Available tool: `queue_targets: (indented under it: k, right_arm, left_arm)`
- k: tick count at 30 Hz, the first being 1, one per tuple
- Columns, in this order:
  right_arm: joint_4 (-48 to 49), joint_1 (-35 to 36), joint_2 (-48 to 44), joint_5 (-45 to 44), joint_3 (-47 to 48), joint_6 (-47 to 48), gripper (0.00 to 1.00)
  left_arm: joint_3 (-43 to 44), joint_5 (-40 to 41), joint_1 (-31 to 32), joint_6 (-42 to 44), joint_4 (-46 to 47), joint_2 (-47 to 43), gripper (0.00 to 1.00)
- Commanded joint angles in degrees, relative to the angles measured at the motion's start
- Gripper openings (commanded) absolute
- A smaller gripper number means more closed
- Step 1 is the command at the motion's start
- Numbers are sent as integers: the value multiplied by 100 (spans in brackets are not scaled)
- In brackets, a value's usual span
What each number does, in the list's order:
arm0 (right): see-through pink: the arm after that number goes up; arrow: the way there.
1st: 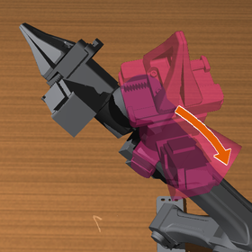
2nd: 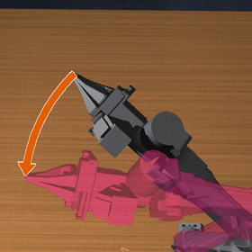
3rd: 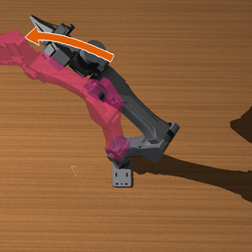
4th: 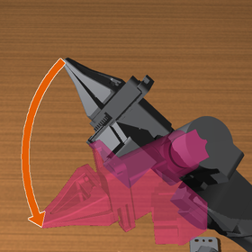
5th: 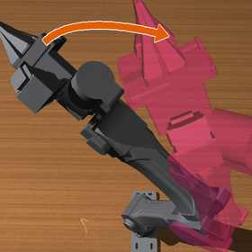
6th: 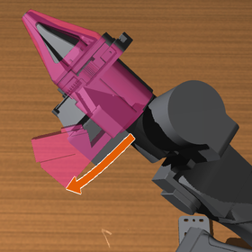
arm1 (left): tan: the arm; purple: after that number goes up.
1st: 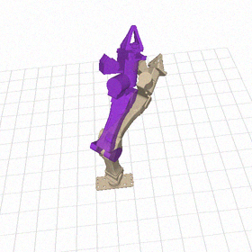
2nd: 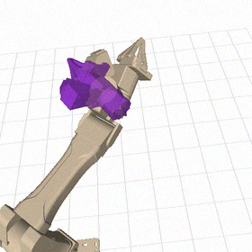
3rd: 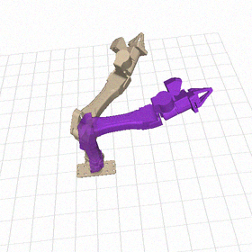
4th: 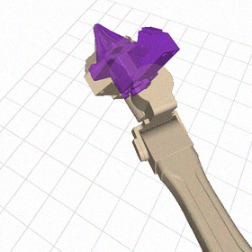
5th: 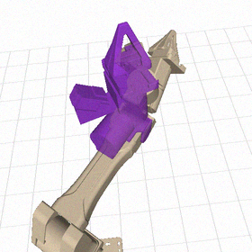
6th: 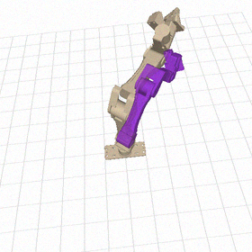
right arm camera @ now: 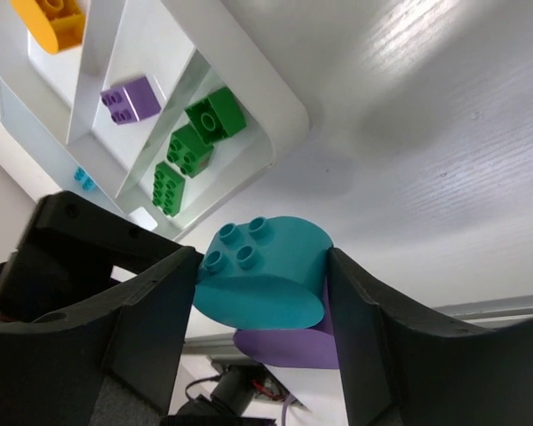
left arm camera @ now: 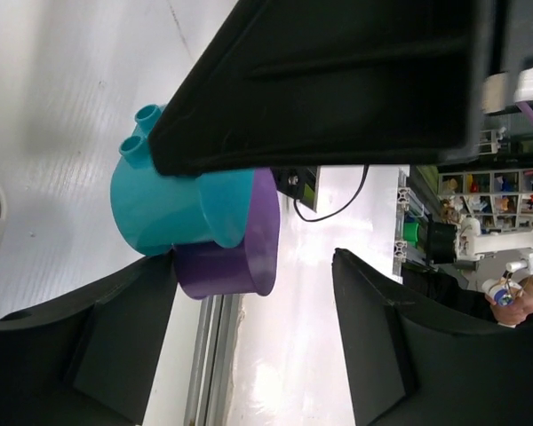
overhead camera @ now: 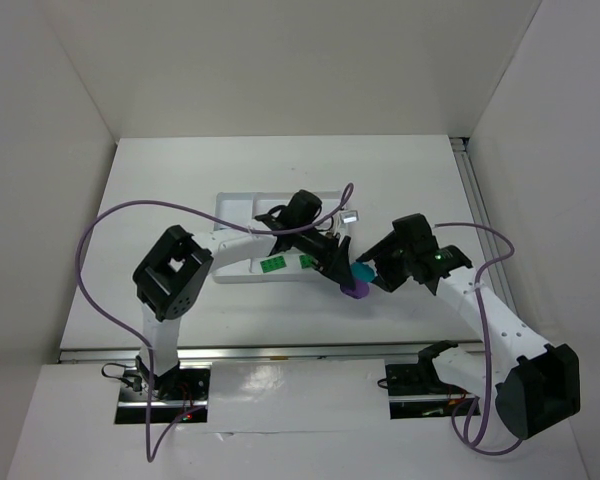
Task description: Sort the legos into containers by color
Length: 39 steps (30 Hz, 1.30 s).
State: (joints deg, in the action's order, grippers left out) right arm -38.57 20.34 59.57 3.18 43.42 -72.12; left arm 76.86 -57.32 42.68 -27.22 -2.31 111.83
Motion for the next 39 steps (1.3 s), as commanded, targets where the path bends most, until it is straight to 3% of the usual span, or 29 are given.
queue_targets:
  k: [1, 4, 10, 13, 21, 22, 23, 25, 28, 29, 32, 36, 39]
  right_arm:
    - [156, -30, -68, -63, 343, 13, 58]
    - [217, -30, -68, -63, 281, 13, 58]
    - [218, -30, -130, -63, 351, -39, 57]
    - [218, -30, -130, -63, 351, 13, 57]
    - [218, -30, -130, -63, 351, 13, 57]
    - [218, -30, -130, -63, 299, 13, 57]
    - [218, -30, -130, -63, 299, 13, 57]
    - [270, -30, -191, -63, 299, 74, 68]
    - [744, -30, -358, 16, 176, 433, 95]
    - [885, -30, -358, 146, 176, 592, 98]
    - [1150, -30, -358, 209, 176, 1286, 100]
    - [1483, -30, -306, 533, 246, 2147, 98]
    - [1774, -30, -253, 920, 246, 2737, 95]
  left_arm:
    - [4, -183, 30, -2, 186, 137, 79]
    - [57, -245, 30, -142, 309, 190, 70]
    - [233, -192, 30, 33, -16, 375, 78]
    - [233, -139, 30, -37, -16, 436, 75]
    - [233, -139, 30, -239, 239, 436, 40]
    - [233, -217, 30, -318, 292, 436, 33]
    - [233, -218, 30, -319, 344, 384, 18]
    - [233, -270, -31, -459, 345, 331, 2]
    - [233, -428, -189, -459, 205, 208, 0]
    - [233, -499, -276, -459, 204, 147, 0]
    - [285, -815, -452, -521, 143, 93, 0]
    - [768, -1210, -576, -135, -629, 93, 0]
    - [883, -1562, -734, -309, -544, -11, 0]
